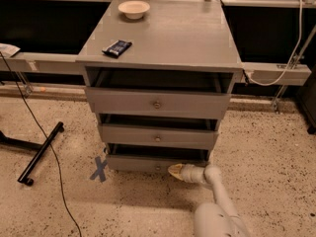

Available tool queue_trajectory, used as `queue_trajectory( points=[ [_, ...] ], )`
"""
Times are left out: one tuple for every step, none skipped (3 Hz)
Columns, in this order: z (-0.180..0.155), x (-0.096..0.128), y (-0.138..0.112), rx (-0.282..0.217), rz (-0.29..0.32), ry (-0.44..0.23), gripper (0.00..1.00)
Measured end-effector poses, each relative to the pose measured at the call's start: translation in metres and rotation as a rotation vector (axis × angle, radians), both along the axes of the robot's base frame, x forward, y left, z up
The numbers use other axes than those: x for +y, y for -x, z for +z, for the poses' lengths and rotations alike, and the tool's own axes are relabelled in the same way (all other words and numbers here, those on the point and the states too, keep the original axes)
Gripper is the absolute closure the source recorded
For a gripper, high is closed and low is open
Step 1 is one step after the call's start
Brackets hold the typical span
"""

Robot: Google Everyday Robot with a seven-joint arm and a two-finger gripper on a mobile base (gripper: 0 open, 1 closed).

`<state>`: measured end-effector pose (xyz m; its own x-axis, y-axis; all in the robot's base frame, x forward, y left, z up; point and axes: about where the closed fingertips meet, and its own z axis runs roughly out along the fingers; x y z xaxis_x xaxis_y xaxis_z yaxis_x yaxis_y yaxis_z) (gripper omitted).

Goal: Close bottom drawer

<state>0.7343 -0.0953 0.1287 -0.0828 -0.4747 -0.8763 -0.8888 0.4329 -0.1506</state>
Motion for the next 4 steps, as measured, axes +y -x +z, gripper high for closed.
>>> queue_trajectory(
  points=[
    [0.003, 0.015, -0.01, -0.025, -0.003, -0.019, 1.0],
    [0.007, 0.028, -0.026, -0.052, -0.03, -0.024, 1.0],
    [0.007, 0.032, -0.035, -0.06, -0.056, -0.023, 1.0],
    [0.007, 0.027, -0.041, -0.064, -0.087, -0.025, 1.0]
  ],
)
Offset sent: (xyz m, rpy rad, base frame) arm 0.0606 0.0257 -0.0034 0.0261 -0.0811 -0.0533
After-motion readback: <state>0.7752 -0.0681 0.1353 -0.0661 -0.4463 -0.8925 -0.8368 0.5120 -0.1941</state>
